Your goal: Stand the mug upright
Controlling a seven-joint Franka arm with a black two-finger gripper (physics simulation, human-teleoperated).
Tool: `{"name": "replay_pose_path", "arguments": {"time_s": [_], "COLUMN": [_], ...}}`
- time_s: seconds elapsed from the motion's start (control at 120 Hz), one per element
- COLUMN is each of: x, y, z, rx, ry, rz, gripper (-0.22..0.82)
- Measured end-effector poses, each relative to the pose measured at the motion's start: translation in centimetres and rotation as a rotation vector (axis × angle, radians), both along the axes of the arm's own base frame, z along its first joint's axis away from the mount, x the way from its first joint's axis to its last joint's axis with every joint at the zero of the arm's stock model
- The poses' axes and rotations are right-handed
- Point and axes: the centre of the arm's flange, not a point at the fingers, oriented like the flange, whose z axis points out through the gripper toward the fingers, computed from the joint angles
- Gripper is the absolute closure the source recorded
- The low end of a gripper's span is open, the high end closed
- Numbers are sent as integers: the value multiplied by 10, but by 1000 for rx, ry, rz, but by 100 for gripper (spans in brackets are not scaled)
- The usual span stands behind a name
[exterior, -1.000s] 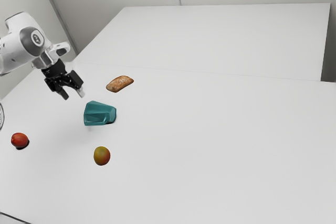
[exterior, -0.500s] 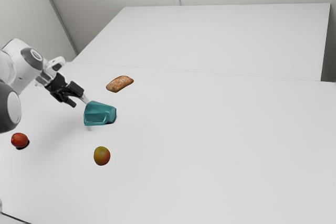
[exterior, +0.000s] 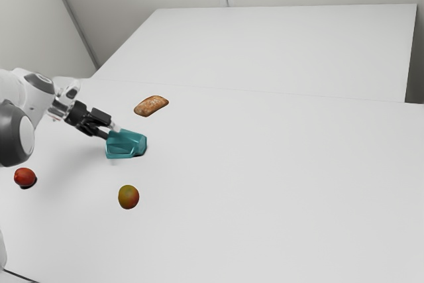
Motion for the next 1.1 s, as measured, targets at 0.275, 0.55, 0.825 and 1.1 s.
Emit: {"name": "replay_pose_path", "arguments": {"time_s": [0.275, 0.55, 0.825, 1.1], "x": [-6, -6, -7, -8], "y": [2, -5, -11, -14], "z": [-24, -32, -37, -38], "rx": [-101, -185, -226, -247], "ry": [-8, -31, -42, -51], "rz": [-3, -15, -28, -38], "gripper": [0, 1, 13, 37]}}
